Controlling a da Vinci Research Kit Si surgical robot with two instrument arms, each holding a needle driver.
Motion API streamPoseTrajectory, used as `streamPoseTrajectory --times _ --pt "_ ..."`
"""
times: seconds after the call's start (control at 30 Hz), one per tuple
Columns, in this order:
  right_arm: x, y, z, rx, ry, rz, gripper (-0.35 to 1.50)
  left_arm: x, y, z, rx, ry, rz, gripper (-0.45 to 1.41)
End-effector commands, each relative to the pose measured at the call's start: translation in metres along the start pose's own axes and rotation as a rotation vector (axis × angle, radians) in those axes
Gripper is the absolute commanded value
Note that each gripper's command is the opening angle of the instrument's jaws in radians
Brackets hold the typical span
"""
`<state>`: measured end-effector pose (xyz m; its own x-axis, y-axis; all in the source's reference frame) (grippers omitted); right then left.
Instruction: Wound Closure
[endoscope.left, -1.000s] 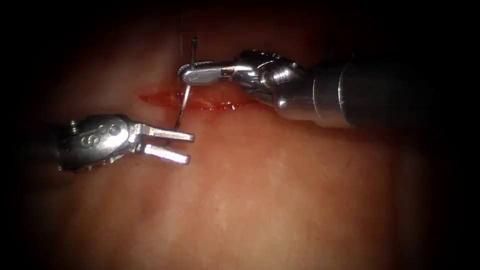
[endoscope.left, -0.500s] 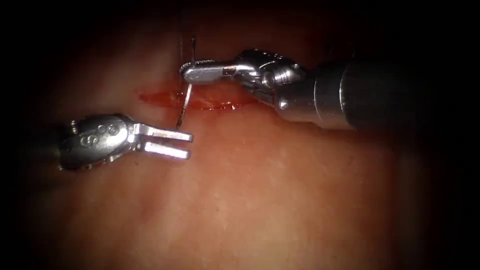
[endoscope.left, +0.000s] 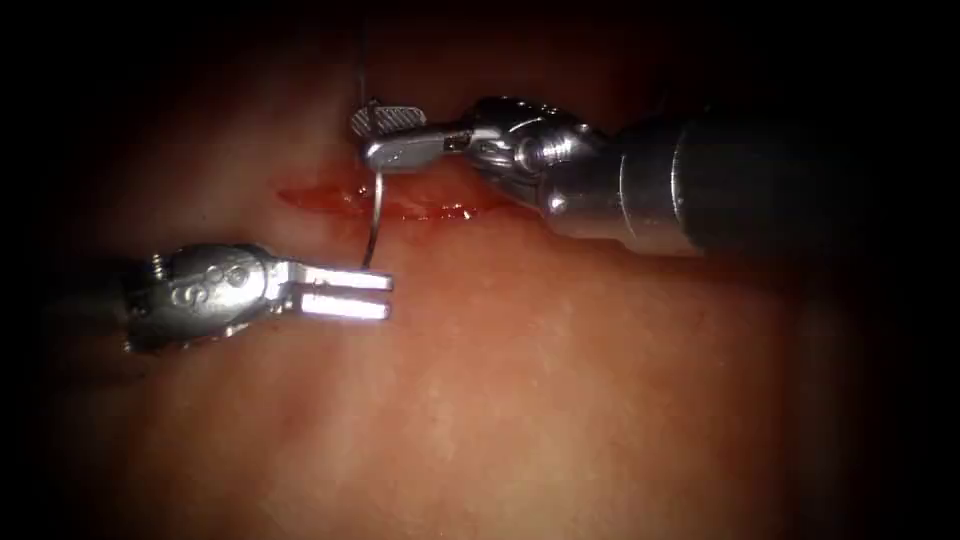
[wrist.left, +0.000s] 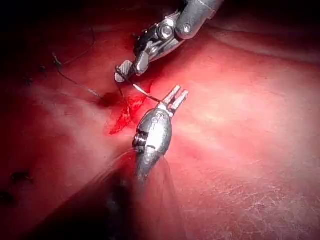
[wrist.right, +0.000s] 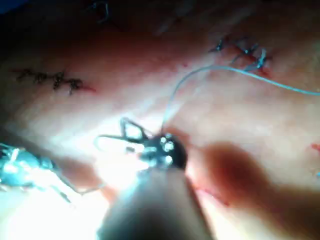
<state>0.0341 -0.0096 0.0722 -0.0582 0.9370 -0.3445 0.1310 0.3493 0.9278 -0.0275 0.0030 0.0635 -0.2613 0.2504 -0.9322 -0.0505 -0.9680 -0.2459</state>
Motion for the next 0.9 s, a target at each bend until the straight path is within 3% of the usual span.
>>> streamPoseTrajectory --times 0.03,0.3,0.9 --pt "0.0002 0.0005 0.0005 -0.011 -0.01 0.004 1.0 -0.0005 -0.0003 0.0007 0.005 -0.018 0.021 -0.45" --pt "-0.0006 0.0006 0.0004 -0.108 -0.078 0.01 1.0 -0.0014 -0.0002 0.0013 0.049 -0.107 0.117 -0.45" --pt "-0.0017 0.0016 0.0011 -0.152 -0.115 0.013 0.93 -0.0015 0.0001 0.0016 0.069 -0.12 0.143 -0.45"
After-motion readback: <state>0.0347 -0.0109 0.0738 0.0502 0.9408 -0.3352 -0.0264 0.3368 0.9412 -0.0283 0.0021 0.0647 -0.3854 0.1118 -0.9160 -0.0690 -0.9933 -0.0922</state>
